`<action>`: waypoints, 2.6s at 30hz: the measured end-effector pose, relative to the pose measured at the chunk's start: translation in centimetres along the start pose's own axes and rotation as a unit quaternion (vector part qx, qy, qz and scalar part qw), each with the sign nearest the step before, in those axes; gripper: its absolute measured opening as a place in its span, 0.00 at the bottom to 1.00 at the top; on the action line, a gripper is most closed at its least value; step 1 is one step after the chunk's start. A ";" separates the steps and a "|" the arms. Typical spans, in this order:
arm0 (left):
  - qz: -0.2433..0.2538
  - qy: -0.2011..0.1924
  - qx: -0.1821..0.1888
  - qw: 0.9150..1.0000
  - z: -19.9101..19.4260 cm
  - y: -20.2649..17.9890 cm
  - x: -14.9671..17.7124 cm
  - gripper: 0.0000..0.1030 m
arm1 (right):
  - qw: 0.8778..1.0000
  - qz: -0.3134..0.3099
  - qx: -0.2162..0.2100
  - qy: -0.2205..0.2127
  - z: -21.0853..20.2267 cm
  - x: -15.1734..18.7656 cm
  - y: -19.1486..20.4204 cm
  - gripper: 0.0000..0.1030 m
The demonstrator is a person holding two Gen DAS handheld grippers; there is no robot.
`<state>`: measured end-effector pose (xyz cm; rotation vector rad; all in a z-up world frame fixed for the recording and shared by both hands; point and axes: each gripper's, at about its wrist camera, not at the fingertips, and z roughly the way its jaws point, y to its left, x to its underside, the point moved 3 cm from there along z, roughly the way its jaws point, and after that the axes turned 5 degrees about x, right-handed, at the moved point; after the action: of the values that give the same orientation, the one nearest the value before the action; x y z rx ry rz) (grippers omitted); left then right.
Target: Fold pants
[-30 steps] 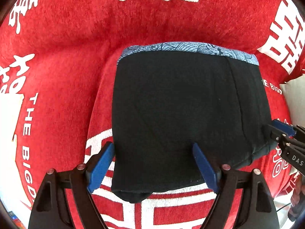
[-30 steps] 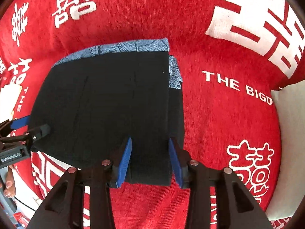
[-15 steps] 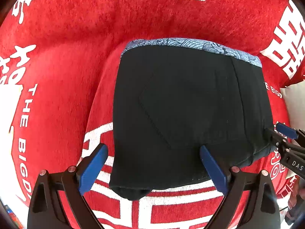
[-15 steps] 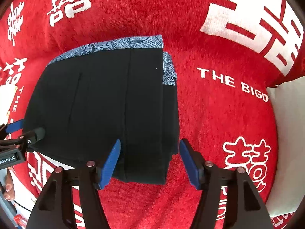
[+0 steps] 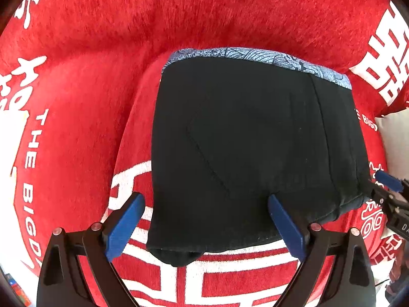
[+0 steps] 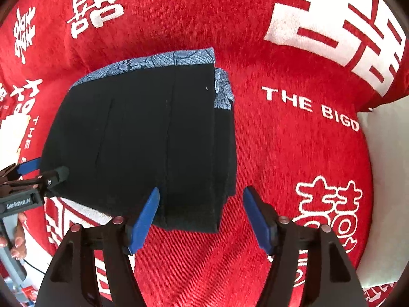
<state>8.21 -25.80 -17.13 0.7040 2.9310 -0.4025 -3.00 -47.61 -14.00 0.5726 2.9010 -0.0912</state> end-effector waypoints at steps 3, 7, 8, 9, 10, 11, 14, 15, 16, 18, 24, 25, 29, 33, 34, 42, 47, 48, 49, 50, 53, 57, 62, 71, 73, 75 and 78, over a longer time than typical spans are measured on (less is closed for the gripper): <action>-0.007 0.003 0.030 1.000 -0.4 0.5 -0.5 0.94 | 0.999 0.009 -0.033 0.003 -0.2 0.4 -0.8 0.70; 0.007 -0.010 0.077 0.997 -1.6 1.1 -2.5 0.94 | 0.992 0.044 -0.115 0.005 0.1 -0.5 -3.1 0.71; 0.009 -0.009 0.091 0.996 -1.6 1.5 -3.3 0.94 | 0.989 0.056 -0.139 0.004 0.4 -1.1 -4.1 0.71; 0.010 -0.007 0.101 0.995 -1.6 1.8 -3.8 0.94 | 0.986 0.062 -0.153 0.002 0.6 -1.5 -4.5 0.71; 0.011 -0.002 0.114 0.993 -1.4 2.2 -4.4 0.94 | 0.983 0.067 -0.169 0.002 0.9 -2.0 -5.2 0.72; 0.010 0.006 0.125 0.992 -1.0 2.6 -5.0 0.94 | 0.981 0.073 -0.181 0.004 1.3 -2.5 -5.8 0.72; 0.011 0.027 0.135 0.990 0.4 3.6 -6.0 0.94 | 0.967 0.096 -0.235 0.022 3.1 -3.7 -7.3 0.72; 0.010 0.033 0.141 0.989 0.8 3.8 -6.3 0.94 | 0.961 0.105 -0.253 0.030 3.7 -4.0 -7.6 0.72; 0.006 0.042 0.153 0.987 1.3 4.2 -6.6 0.94 | 0.956 0.110 -0.268 0.036 4.3 -4.3 -8.0 0.72; -0.001 0.057 0.175 0.983 2.0 4.7 -6.7 0.94 | 0.947 0.118 -0.295 0.048 5.2 -4.4 -8.4 0.73; -0.013 0.094 0.211 0.973 4.6 5.9 -7.0 0.94 | 0.922 0.107 -0.364 0.083 7.7 -4.4 -8.1 0.79; -0.015 0.099 0.221 0.970 5.0 6.0 -7.1 0.94 | 0.916 0.104 -0.378 0.086 8.1 -4.4 -8.1 0.79; -0.014 0.106 0.243 0.964 6.0 5.5 -7.5 0.94 | 0.907 0.085 -0.404 0.088 9.0 -4.9 -7.5 0.79; -0.009 0.104 0.243 0.964 6.6 4.4 -7.7 0.98 | 0.902 0.081 -0.415 0.090 9.7 -5.9 -6.7 0.80; -0.003 0.098 0.236 0.967 6.5 4.1 -7.7 0.98 | 0.903 0.083 -0.411 0.093 9.7 -6.0 -6.6 0.78; 0.020 0.055 0.218 0.974 3.5 1.9 -7.5 0.61 | 0.908 0.117 -0.392 0.091 8.1 -5.7 -6.5 0.40; 0.016 0.039 0.230 0.972 0.9 2.2 -7.4 0.55 | 0.899 0.132 -0.410 0.080 6.5 -5.4 -6.7 0.37; 0.020 0.037 0.230 0.972 0.4 1.8 -7.3 0.55 | 0.898 0.132 -0.413 0.080 6.2 -5.3 -6.7 0.36; 0.024 0.037 0.230 0.972 -0.2 1.5 -7.1 0.55 | 0.897 0.130 -0.415 0.080 5.7 -5.1 -6.6 0.36; 0.027 0.037 0.230 0.972 -0.7 1.2 -6.9 0.55 | 0.896 0.130 -0.416 0.081 5.4 -4.9 -6.6 0.36; 0.042 0.034 0.224 0.973 -2.4 0.6 -5.7 0.55 | 0.893 0.134 -0.421 0.079 3.9 -3.8 -6.8 0.36; 0.046 0.037 0.217 0.974 -3.8 0.0 -3.1 0.55 | 0.893 0.133 -0.423 0.077 1.9 -1.3 -6.4 0.36; 0.042 0.050 0.212 0.975 -3.4 0.4 1.3 0.55 | 0.899 0.132 -0.412 0.077 1.1 3.2 -5.5 0.36; -0.007 0.036 0.152 0.988 -0.8 3.5 4.4 0.80 | 0.926 0.130 -0.349 0.067 3.4 7.7 -5.5 0.51; -0.004 0.029 0.120 0.992 -1.7 3.8 4.4 0.80 | 0.940 0.116 -0.315 0.064 2.9 7.6 -5.2 0.60; 0.004 0.024 0.079 0.997 -2.6 3.7 4.4 0.87 | 0.954 0.107 -0.271 0.066 2.2 7.7 -5.2 0.65; 0.029 0.012 0.027 0.999 -3.9 2.8 4.5 0.89 | 0.963 0.119 -0.228 0.076 1.3 8.0 -5.7 0.69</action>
<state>5.40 -20.39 -14.74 0.8047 2.9243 -0.4736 -12.24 -50.05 -16.62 0.8564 2.8191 0.6609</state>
